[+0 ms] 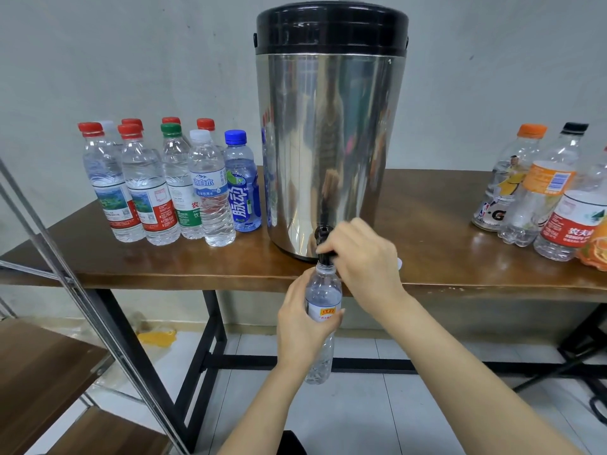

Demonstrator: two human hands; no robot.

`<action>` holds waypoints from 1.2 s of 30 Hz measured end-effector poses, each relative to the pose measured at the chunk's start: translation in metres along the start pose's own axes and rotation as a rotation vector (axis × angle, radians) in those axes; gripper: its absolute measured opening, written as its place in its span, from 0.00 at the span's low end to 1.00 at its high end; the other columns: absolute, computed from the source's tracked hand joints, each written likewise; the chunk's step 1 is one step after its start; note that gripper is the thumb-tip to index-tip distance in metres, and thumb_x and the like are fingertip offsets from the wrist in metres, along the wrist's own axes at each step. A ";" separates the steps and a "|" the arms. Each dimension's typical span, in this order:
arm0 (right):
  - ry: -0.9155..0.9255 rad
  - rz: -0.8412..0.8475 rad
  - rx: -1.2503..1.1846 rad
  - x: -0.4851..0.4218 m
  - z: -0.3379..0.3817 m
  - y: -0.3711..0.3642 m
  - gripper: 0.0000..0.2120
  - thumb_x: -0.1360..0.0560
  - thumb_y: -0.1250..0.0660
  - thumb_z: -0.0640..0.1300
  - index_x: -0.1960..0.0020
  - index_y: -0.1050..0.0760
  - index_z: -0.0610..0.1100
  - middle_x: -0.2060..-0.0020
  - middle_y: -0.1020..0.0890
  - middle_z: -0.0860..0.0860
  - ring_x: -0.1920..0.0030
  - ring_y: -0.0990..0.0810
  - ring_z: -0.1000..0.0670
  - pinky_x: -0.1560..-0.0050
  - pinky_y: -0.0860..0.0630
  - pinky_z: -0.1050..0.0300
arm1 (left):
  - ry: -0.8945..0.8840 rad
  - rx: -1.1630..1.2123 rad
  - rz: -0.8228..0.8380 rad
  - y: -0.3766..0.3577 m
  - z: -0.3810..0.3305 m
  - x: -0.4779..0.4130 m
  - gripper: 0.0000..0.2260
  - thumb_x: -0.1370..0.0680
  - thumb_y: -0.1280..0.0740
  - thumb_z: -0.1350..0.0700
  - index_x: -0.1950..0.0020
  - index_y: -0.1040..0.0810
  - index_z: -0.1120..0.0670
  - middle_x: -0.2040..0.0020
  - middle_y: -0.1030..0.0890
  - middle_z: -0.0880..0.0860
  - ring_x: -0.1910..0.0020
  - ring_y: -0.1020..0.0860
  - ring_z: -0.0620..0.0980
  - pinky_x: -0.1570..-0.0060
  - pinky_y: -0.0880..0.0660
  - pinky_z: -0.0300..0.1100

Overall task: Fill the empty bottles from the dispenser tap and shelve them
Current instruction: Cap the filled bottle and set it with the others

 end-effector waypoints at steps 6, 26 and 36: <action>-0.127 0.045 -0.011 0.011 0.007 0.006 0.16 0.28 0.27 0.56 0.59 0.20 0.43 0.53 0.20 0.50 0.56 0.25 0.50 0.67 0.34 0.67 | 0.032 0.005 0.015 -0.001 0.000 -0.001 0.37 0.35 0.19 0.58 0.35 0.33 0.37 0.40 0.26 0.34 0.41 0.28 0.27 0.48 0.32 0.21; -0.385 0.304 -0.512 0.014 -0.032 0.016 0.03 0.23 0.31 0.39 0.52 0.21 0.46 0.45 0.19 0.55 0.42 0.27 0.57 0.48 0.31 0.72 | -0.019 -0.008 -0.015 -0.002 0.003 0.000 0.35 0.34 0.19 0.56 0.33 0.31 0.39 0.37 0.24 0.39 0.38 0.25 0.39 0.43 0.27 0.30; -0.335 0.113 -0.298 0.021 -0.024 0.009 0.10 0.25 0.31 0.53 0.55 0.19 0.45 0.49 0.18 0.57 0.49 0.24 0.59 0.50 0.30 0.72 | -0.024 -0.028 -0.010 -0.003 0.001 -0.002 0.36 0.35 0.18 0.56 0.32 0.30 0.41 0.38 0.24 0.38 0.37 0.26 0.37 0.45 0.30 0.24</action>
Point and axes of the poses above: each hand's wrist, its own x-axis away from the middle knuckle, its own y-axis out of the back of the hand, z = x × y, the point moved 1 cm from there along -x, towards the middle knuckle
